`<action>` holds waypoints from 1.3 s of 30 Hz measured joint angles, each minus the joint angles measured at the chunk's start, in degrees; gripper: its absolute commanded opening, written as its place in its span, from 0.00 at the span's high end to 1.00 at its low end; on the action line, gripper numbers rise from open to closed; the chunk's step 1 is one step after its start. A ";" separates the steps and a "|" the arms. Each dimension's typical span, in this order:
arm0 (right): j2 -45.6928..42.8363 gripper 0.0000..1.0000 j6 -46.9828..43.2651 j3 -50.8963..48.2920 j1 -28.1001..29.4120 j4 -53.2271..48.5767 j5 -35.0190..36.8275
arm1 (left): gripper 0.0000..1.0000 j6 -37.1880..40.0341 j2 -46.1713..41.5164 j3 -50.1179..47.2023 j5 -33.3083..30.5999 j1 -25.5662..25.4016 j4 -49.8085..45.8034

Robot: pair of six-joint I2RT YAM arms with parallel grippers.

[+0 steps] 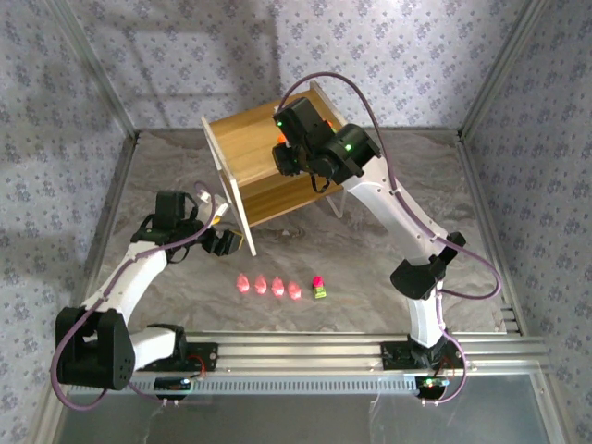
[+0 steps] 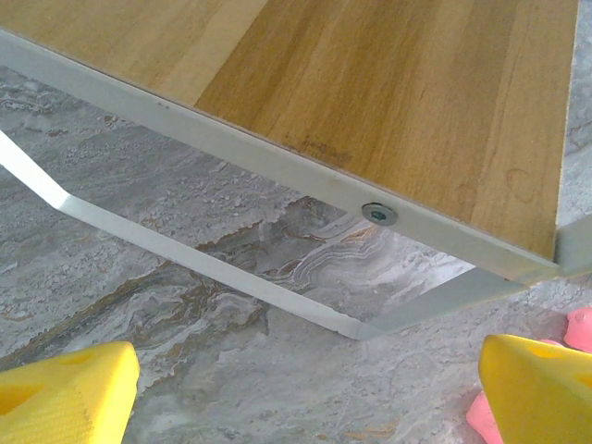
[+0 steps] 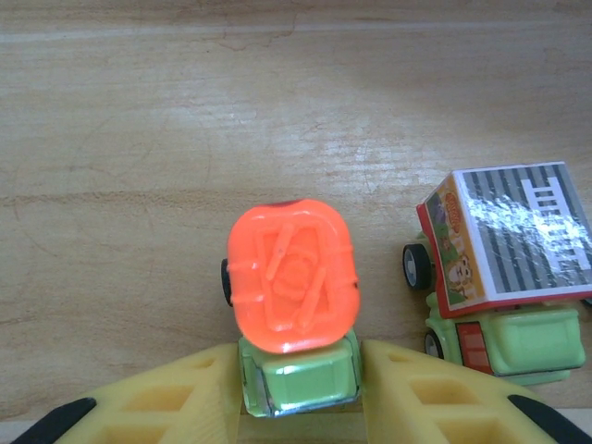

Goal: Place and organize the plastic toys onto the shelf

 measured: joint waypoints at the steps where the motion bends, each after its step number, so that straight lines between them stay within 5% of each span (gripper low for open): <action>1: 0.02 0.60 0.00 0.00 0.00 0.00 0.00 | 0.05 -0.22 0.00 0.00 -0.13 0.00 0.00; 28: 1.09 0.54 -2.16 5.95 1.68 -0.20 3.13 | 0.05 -0.37 0.00 0.00 -0.76 0.00 -0.02; 39: -16.55 0.54 0.33 -15.58 9.22 3.67 10.60 | 0.05 1.44 -1.46 0.00 0.55 0.00 -2.78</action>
